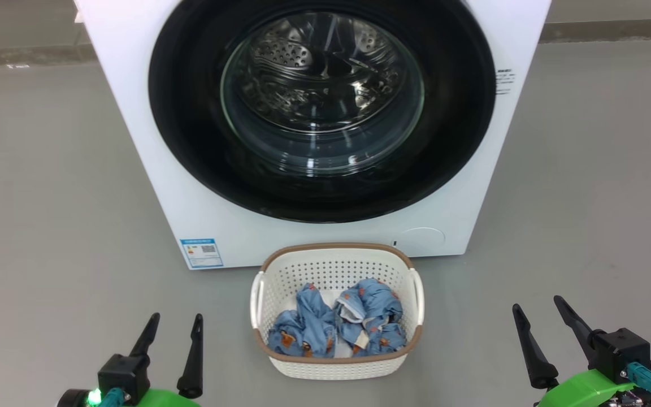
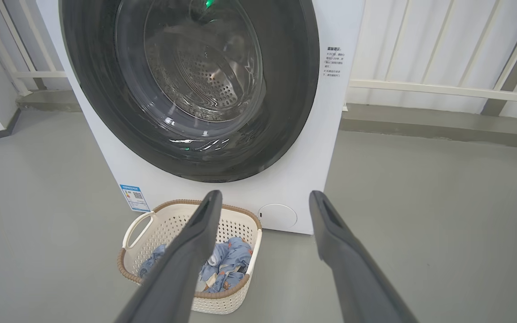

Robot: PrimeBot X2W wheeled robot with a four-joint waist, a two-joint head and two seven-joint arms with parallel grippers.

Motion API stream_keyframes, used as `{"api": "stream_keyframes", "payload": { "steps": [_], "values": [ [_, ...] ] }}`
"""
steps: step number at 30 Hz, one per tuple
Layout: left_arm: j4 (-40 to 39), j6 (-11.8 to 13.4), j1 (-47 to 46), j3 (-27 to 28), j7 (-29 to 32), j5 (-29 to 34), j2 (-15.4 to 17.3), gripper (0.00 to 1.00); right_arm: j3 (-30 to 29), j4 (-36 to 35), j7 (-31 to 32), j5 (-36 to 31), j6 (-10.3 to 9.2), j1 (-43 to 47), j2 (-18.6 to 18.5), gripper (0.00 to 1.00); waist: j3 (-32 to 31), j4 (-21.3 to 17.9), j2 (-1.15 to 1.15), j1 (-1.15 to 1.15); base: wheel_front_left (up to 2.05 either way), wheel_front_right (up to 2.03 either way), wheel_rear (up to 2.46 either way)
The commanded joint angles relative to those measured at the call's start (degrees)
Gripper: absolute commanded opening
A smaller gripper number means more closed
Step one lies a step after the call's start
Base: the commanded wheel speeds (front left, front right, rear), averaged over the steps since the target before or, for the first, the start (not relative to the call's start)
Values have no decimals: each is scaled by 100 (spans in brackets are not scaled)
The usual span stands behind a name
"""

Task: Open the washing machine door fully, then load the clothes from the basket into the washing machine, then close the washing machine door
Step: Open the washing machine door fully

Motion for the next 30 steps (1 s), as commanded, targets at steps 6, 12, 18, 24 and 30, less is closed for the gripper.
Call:
{"api": "stream_keyframes", "payload": {
  "steps": [6,12,18,24,30],
  "values": [
    [-113,54,-304,155,-70,36,78,100,133,-169,-32,73,-6,-140,-81,100,40,3,0,0,113,113,-226],
    [-114,51,-309,154,-70,31,81,100,112,-168,-41,82,-6,-139,-82,100,57,8,0,0,123,123,-246],
    [-203,36,-309,164,-70,-18,68,100,88,-174,-45,86,-6,-147,-83,100,83,26,0,0,107,109,-216],
    [-264,-16,-281,141,-70,-12,76,100,73,-167,-60,89,-6,-158,-84,100,97,36,0,0,62,62,-124],
    [-261,-5,-268,150,-70,15,83,100,71,-146,-88,96,-6,-155,-84,100,99,42,0,0,15,15,-31]
  ]
}}
